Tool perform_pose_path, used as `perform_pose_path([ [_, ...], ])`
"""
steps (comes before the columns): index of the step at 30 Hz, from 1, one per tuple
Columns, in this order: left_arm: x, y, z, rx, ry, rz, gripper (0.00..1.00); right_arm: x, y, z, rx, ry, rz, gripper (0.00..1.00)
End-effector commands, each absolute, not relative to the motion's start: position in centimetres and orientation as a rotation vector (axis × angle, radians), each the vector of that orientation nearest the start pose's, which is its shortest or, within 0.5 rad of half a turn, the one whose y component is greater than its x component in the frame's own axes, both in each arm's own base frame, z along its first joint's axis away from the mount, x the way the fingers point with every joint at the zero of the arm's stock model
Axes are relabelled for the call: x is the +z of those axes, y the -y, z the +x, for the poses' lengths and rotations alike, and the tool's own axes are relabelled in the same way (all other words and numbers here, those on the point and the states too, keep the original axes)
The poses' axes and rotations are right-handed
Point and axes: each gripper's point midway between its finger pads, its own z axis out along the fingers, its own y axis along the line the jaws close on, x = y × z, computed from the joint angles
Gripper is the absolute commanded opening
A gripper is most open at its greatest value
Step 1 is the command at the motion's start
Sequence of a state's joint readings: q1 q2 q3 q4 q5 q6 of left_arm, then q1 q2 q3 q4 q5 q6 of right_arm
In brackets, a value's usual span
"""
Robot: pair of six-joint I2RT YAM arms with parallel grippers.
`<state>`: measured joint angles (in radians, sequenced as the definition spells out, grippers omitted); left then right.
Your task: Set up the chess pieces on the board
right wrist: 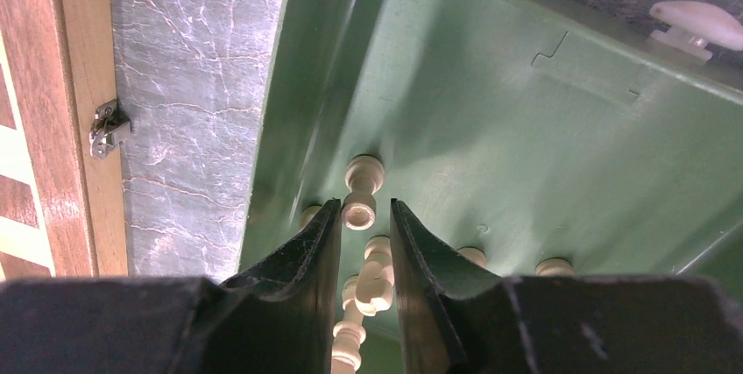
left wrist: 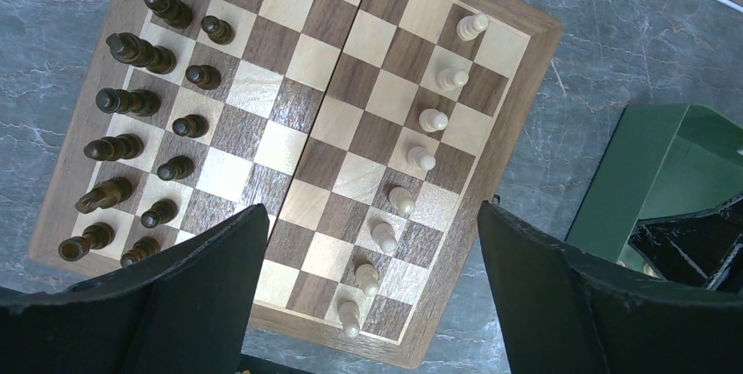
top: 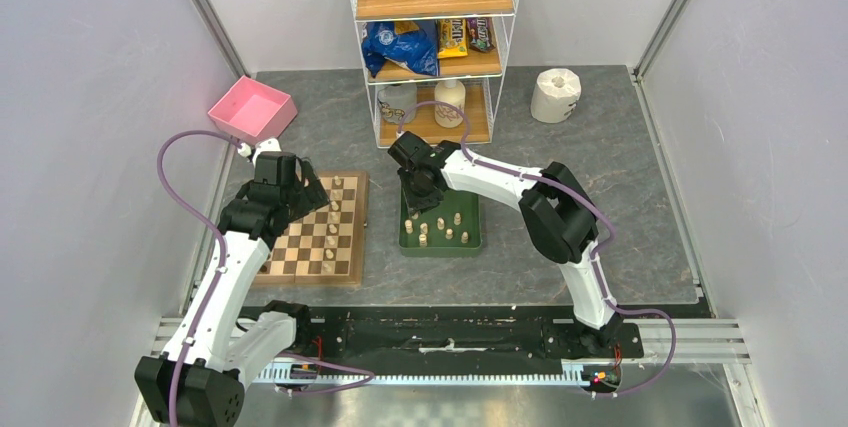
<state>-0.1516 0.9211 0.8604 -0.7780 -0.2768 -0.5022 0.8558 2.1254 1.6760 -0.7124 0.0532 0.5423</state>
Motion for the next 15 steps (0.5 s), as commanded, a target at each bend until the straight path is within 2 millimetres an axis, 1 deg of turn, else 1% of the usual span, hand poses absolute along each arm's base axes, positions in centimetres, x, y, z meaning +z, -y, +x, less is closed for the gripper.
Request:
perform_pose_path([
  [1,16.5,1.0,25.6,0.005,-2.283,-0.491,0.95,5.9,-37.9,31.0,0.361,-2.689,-0.408,0.33],
  [5,16.5,1.1,25.6,0.005,-2.286,-0.49,0.95,5.8,-38.0,31.1,0.362,-2.688,-0.411,0.3],
  [7,16.5,1.1,25.6,0.003,-2.286,-0.49,0.96,6.0,-38.1,31.1,0.37,-2.686,-0.414,0.27],
  [9,16.4,1.1,25.6,0.001,-2.287,-0.489,0.96,6.1,-38.1,31.1,0.373,-2.682,-0.419,0.25],
  [11,16.4,1.2,25.7,-0.001,-2.29,-0.489,0.95,6.5,-38.2,31.2,0.379,-2.672,-0.423,0.21],
  [15,16.3,1.2,25.7,-0.002,-2.293,-0.487,0.95,7.6,-38.1,31.5,0.365,-2.636,-0.425,0.17],
])
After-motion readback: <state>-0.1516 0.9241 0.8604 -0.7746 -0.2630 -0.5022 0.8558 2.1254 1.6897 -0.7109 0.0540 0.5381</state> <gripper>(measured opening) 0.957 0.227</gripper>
